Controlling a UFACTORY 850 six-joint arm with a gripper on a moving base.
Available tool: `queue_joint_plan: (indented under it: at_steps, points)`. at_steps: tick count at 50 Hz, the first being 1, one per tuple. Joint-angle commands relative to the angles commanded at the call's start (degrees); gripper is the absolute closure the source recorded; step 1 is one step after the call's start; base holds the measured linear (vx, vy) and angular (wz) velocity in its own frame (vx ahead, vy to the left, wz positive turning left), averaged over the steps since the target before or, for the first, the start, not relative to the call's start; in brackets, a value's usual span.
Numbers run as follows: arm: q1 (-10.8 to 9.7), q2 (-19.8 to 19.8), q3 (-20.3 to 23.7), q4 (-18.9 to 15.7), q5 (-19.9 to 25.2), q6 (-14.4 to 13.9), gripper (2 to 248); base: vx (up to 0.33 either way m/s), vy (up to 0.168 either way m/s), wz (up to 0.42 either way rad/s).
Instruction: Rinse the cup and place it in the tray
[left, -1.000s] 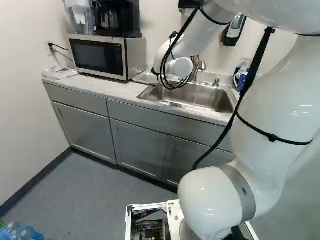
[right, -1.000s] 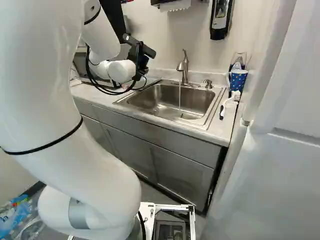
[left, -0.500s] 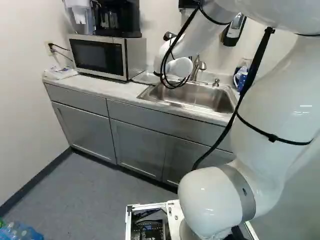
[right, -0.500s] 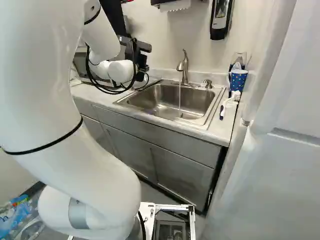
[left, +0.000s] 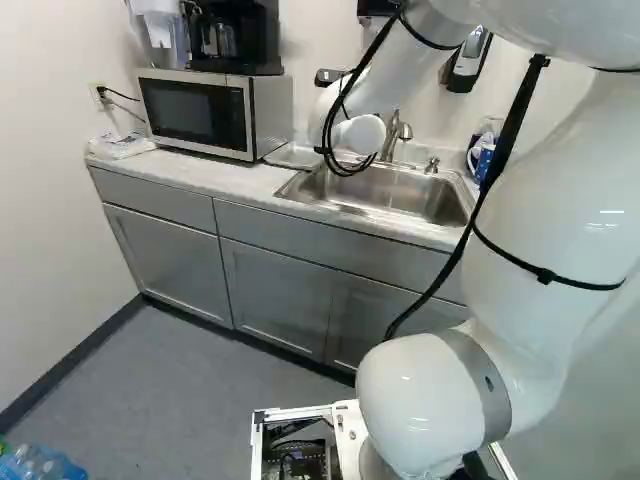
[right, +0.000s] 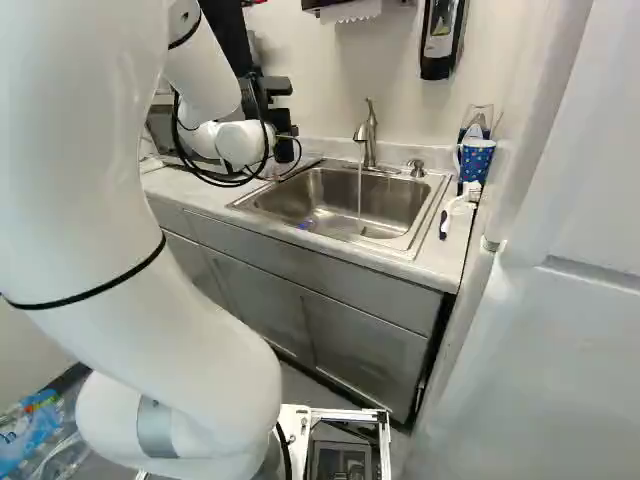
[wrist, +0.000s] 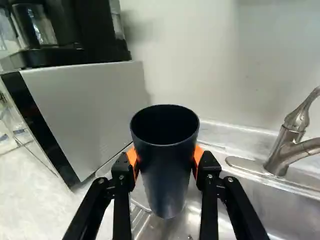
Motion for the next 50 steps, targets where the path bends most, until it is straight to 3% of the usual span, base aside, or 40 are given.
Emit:
queue_joint_plan:
  at_steps: [21, 50]
  points:
    - [0.01, -0.53, -0.54, 0.00, 0.00, 0.00, 126, 0.000, 0.000, 0.000]
    - [1.10, -8.89, -9.43, 0.00, 1.42, 0.00, 126, 0.000, 0.000, 0.000]
